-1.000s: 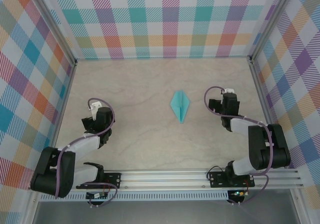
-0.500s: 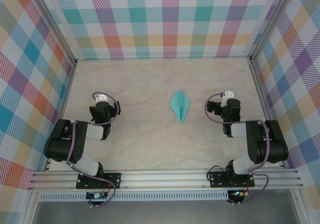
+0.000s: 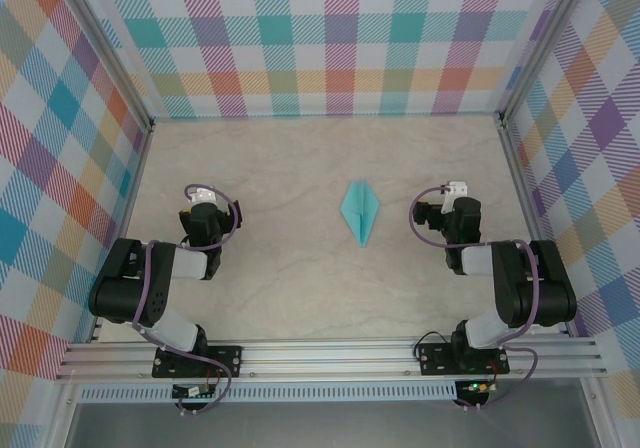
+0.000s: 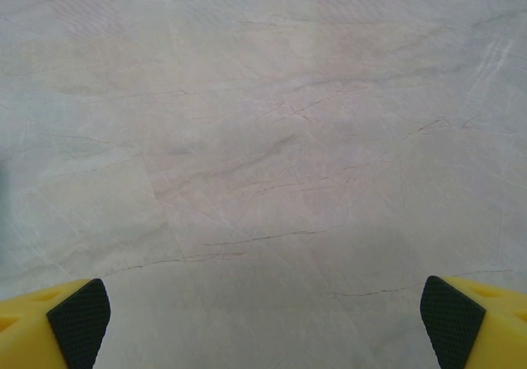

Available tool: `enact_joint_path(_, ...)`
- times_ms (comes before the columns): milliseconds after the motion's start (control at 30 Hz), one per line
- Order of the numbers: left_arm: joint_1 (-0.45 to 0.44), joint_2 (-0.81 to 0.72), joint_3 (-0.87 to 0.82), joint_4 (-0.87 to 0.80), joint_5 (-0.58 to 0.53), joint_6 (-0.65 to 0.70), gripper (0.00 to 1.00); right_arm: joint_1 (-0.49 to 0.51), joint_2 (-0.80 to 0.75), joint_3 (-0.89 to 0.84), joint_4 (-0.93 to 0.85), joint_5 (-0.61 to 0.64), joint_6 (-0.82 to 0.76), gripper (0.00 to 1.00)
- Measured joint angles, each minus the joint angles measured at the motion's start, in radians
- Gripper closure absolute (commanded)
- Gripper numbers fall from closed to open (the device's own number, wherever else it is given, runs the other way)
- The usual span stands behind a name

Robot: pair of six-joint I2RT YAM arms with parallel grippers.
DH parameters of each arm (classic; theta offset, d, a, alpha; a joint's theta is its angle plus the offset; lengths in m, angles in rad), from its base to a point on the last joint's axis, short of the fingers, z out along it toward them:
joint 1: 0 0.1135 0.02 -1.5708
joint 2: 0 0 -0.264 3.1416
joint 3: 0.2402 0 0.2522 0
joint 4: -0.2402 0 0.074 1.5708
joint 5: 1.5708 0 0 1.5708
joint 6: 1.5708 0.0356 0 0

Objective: Fold a paper plane with a square sheet of paper (pick it up from the middle)
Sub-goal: Reset both arms

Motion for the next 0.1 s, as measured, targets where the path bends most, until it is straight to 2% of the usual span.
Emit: enact_joint_path(100,0.0,0.0,0.0,0.0,0.008,0.0,0.0,0.0,0.0,0.0,0.0,0.0,0.0,0.0)
